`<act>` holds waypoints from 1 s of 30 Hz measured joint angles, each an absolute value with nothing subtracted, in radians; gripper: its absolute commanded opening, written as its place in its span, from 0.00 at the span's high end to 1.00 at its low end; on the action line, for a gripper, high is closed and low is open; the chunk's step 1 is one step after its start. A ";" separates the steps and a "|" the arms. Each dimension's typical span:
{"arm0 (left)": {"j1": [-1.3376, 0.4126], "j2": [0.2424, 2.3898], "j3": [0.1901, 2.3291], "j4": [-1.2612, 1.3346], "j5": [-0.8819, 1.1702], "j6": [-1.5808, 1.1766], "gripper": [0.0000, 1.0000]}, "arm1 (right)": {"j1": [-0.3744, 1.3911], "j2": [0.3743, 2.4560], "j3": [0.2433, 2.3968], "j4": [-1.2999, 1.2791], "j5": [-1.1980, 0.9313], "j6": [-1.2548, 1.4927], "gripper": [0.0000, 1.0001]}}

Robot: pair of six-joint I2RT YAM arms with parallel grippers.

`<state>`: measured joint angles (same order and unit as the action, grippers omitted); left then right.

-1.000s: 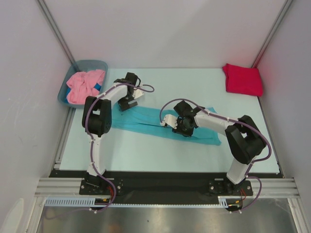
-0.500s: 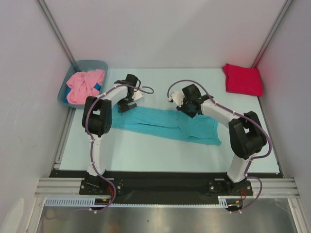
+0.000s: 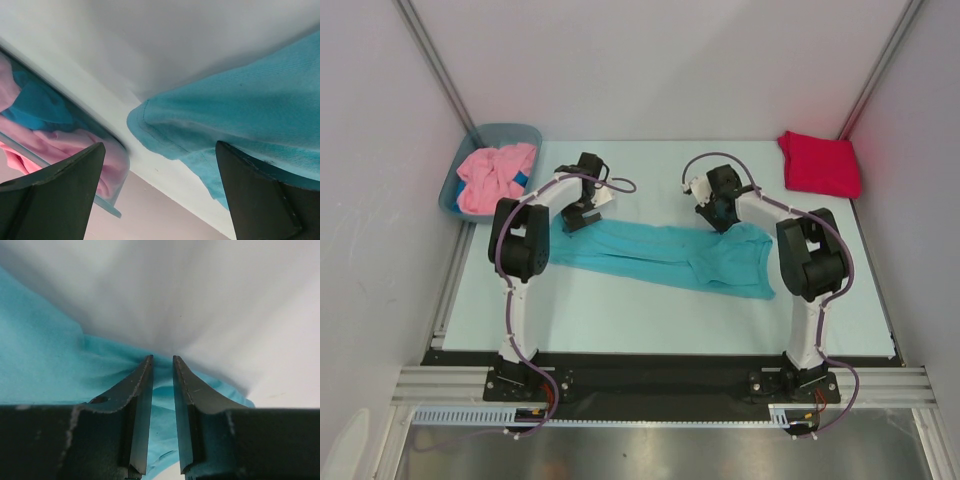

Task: Fold and stack the t-shirts
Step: Fold the tshirt

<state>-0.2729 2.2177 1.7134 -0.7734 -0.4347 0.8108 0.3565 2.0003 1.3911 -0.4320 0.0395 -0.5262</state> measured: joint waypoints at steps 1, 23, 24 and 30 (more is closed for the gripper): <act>-0.273 2.218 1.713 -0.774 -0.435 0.810 0.01 | 0.355 2.000 1.398 -0.432 0.040 -0.523 0.73; -0.272 2.218 1.718 -0.808 -0.439 0.790 0.02 | 0.314 2.002 1.545 -0.571 0.007 -0.434 0.72; -0.272 2.218 1.719 -0.812 -0.438 0.788 0.01 | 0.314 2.002 1.545 -0.579 0.002 -0.429 0.72; -0.271 2.222 1.741 -0.836 -0.434 0.786 0.01 | 0.306 2.006 1.545 -0.596 -0.007 -0.416 0.71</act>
<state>-0.2714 2.2215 1.7409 -0.8356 -0.4339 0.7864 0.3058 2.0064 1.5448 -0.5961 -0.0074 -0.4164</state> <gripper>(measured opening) 0.985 0.283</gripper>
